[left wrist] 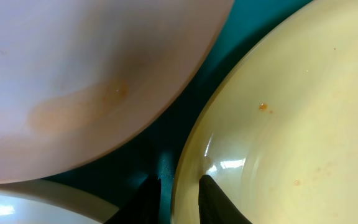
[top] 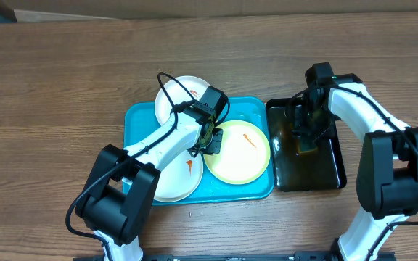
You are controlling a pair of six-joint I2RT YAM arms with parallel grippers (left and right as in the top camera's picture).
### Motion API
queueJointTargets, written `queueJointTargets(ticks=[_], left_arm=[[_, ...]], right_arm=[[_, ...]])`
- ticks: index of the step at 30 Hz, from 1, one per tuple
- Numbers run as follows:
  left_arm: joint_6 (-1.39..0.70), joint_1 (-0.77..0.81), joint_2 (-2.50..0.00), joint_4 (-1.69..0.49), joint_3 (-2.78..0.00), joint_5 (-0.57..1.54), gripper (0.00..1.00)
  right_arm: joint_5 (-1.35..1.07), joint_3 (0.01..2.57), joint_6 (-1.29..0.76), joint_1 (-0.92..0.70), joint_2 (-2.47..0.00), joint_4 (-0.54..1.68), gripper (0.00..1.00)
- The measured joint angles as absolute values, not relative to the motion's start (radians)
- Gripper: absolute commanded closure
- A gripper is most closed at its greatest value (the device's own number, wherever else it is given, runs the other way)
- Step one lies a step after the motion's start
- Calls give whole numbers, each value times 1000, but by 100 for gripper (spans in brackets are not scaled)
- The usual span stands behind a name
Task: Clean dirty plates on tray and stack at the side
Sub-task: 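Grasp the green-yellow sponge with the right gripper in the water, then lift the wet sponge and carry it toward the yellow plate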
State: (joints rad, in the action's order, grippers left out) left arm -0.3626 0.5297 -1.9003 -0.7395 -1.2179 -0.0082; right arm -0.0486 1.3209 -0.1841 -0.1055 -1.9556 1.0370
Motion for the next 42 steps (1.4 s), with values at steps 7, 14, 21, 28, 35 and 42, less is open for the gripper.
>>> queueJointTargets(ticks=[7, 14, 21, 28, 35, 42], left_arm=[[-363, 530, -1900, -739, -1218, -8, 76], [-363, 530, -1900, -739, -1218, -8, 76], [-363, 530, -1900, -739, -1217, -8, 89], [-359, 530, -1900, -739, -1218, -8, 96], [-359, 530, -1900, -739, -1218, -7, 96], [-359, 530, -1900, -739, -1218, -7, 96]], right_arm=[[-49, 1320, -183, -105, -1956, 1042, 71], [-49, 1320, -182, -106, -1956, 1048, 89], [-49, 1320, -182, -106, -1956, 1055, 93], [-49, 1373, -179, -106, -1956, 1214, 96], [-49, 1507, -179, -106, -1956, 1311, 96], [-49, 1511, -179, -106, -1956, 1328, 96]])
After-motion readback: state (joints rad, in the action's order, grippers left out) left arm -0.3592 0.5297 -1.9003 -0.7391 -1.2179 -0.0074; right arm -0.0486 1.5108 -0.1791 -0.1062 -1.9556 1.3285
